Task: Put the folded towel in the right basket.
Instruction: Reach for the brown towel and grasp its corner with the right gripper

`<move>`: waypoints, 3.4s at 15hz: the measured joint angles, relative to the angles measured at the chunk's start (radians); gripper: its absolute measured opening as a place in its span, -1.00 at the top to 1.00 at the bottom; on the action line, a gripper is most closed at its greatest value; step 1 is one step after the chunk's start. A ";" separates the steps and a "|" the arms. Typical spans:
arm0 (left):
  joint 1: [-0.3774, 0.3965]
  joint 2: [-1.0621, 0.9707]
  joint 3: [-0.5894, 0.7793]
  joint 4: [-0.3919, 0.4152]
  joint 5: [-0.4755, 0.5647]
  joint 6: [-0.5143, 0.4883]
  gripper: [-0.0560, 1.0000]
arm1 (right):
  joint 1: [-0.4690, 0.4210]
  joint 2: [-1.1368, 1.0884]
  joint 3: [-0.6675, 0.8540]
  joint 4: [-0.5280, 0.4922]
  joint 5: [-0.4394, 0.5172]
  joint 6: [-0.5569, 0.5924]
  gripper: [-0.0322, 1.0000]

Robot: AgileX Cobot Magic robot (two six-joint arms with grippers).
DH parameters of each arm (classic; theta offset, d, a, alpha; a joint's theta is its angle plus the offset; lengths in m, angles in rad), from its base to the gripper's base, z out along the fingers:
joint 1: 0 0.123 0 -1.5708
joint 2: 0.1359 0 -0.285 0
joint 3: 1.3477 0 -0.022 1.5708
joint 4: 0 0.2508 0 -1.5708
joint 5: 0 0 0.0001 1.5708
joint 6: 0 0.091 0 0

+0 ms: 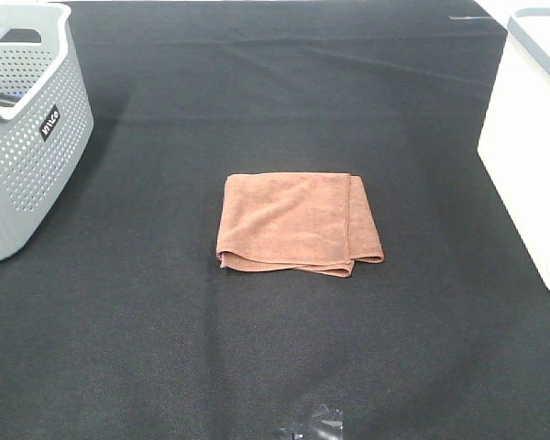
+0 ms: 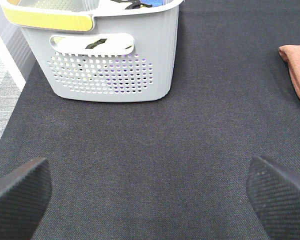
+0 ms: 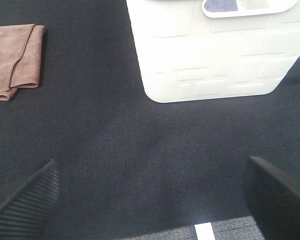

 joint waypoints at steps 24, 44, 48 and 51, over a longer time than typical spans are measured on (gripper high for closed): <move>0.000 0.000 0.000 0.000 0.000 0.000 -0.98 | 0.000 0.000 0.002 0.076 0.000 -0.077 -0.91; 0.000 0.000 0.000 0.000 0.000 0.000 -0.98 | 0.000 0.000 0.002 0.076 0.000 -0.077 -0.91; 0.000 0.000 0.000 0.000 0.000 0.000 -0.98 | 0.000 0.000 0.002 0.076 0.000 -0.077 -0.91; 0.000 0.000 0.000 0.000 0.000 0.000 -0.98 | 0.000 0.000 0.002 0.076 0.000 -0.078 -0.91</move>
